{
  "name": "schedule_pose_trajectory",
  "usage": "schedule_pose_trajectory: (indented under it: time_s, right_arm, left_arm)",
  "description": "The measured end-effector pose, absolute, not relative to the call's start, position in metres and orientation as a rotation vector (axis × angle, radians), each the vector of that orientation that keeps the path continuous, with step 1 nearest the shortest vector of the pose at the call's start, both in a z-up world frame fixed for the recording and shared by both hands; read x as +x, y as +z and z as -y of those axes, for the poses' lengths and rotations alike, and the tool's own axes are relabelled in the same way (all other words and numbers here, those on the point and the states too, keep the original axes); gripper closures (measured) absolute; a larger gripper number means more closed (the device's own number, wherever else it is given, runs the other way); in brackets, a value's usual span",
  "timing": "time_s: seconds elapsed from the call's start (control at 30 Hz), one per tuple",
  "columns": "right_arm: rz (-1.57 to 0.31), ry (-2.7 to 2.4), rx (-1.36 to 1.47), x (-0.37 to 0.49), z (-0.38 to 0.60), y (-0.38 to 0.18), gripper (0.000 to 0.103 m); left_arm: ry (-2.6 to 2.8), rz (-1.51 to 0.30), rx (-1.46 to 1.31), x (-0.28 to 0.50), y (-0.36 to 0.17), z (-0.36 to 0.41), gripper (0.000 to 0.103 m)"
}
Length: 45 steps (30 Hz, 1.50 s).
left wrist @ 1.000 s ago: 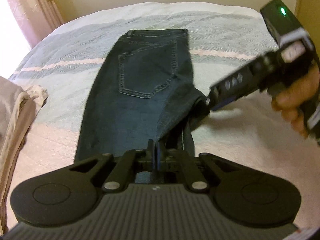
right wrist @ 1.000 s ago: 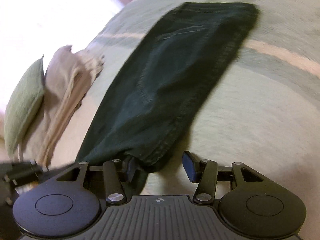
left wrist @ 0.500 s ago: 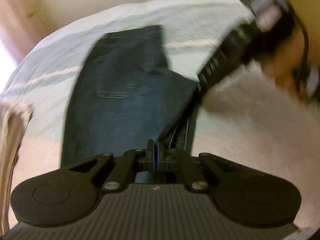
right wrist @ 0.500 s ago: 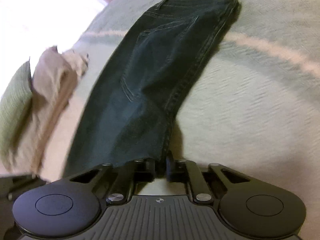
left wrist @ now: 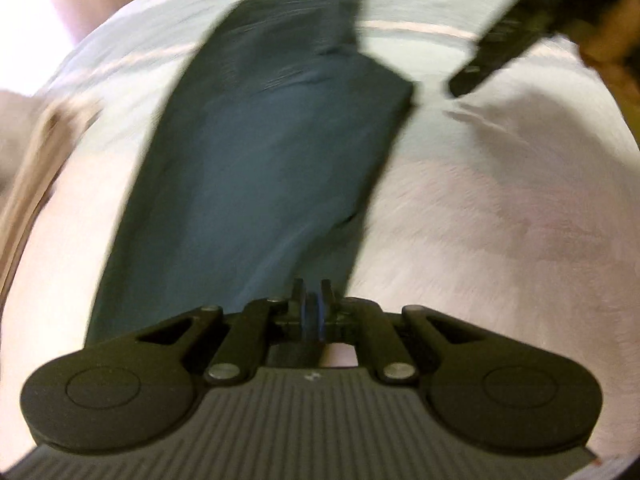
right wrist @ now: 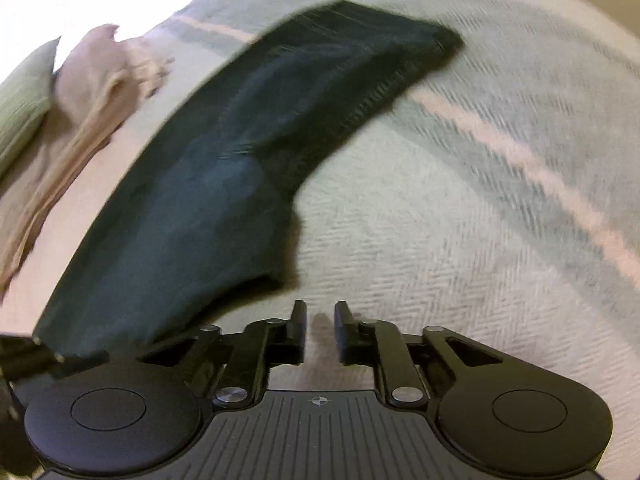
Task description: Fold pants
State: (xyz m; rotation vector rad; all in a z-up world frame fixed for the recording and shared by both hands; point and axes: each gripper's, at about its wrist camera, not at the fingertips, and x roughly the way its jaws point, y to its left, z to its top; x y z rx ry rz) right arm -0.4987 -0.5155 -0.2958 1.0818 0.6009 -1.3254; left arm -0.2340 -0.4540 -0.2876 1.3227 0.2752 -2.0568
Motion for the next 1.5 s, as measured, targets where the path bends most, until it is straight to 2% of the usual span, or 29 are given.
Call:
schedule_pose_trajectory:
  time_s: [0.03, 0.13, 0.47, 0.73, 0.83, 1.03, 1.17, 1.3, 1.5]
  right_arm:
    - [-0.612, -1.306, 1.037, -0.491, 0.514, -0.288, 0.077]
    - [-0.651, -1.202, 0.912, -0.457, 0.513, -0.273, 0.067]
    - [-0.837, -0.73, 0.622, -0.286, 0.555, -0.297, 0.065]
    - [-0.886, -0.675, 0.73, -0.194, 0.55, -0.346, 0.065]
    - [-0.952, -0.789, 0.712, -0.18, 0.532, -0.359, 0.065]
    - [-0.918, -0.802, 0.632, -0.154, 0.465, -0.334, 0.065]
    - [-0.914, -0.622, 0.557, -0.112, 0.424, -0.329, 0.065]
    - [-0.9, -0.488, 0.497, -0.077, 0.428, -0.335, 0.065]
    - [-0.906, -0.431, 0.458, -0.046, 0.492, -0.373, 0.065]
  left_arm:
    - [-2.01, -0.317, 1.297, -0.219, -0.284, 0.452, 0.097]
    - [-1.848, -0.422, 1.225, -0.167, -0.274, 0.44, 0.095]
    - [-1.348, -0.623, 1.068, 0.036, -0.28, 0.377, 0.088]
    - [-1.225, -0.757, 0.975, 0.153, -0.323, 0.325, 0.086]
    - [-1.224, -0.76, 0.963, 0.18, -0.332, 0.303, 0.086]
    - [-1.245, -0.739, 0.929, 0.207, -0.321, 0.269, 0.086]
    - [-1.326, -0.686, 0.867, 0.211, -0.303, 0.292, 0.086]
    - [-1.452, -0.652, 0.804, 0.206, -0.299, 0.33, 0.086]
    - [-1.465, -0.701, 0.802, 0.209, -0.34, 0.391, 0.085]
